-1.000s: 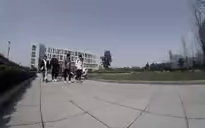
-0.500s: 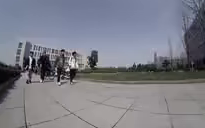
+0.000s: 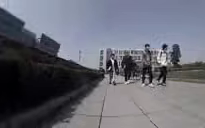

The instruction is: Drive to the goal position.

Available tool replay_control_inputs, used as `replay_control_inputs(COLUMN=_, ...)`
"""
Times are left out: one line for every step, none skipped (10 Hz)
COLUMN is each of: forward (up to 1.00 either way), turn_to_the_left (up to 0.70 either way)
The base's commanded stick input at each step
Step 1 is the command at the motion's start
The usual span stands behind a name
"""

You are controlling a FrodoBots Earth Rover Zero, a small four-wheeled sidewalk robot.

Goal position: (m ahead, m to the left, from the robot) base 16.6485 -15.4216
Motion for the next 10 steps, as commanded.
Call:
replay_control_inputs(forward=-0.05, turn_to_the_left=0.67)
replay_control_inputs(forward=-0.05, turn_to_the_left=0.31)
replay_control_inputs(forward=-0.05, turn_to_the_left=0.00)
replay_control_inputs(forward=-0.05, turn_to_the_left=-0.43)
replay_control_inputs(forward=-0.05, turn_to_the_left=-0.70)
replay_control_inputs(forward=-0.05, turn_to_the_left=-0.70)
replay_control_inputs(forward=-0.05, turn_to_the_left=-0.70)
replay_control_inputs(forward=-0.05, turn_to_the_left=-0.70)
replay_control_inputs(forward=-0.05, turn_to_the_left=-0.70)
replay_control_inputs(forward=-0.05, turn_to_the_left=-0.70)
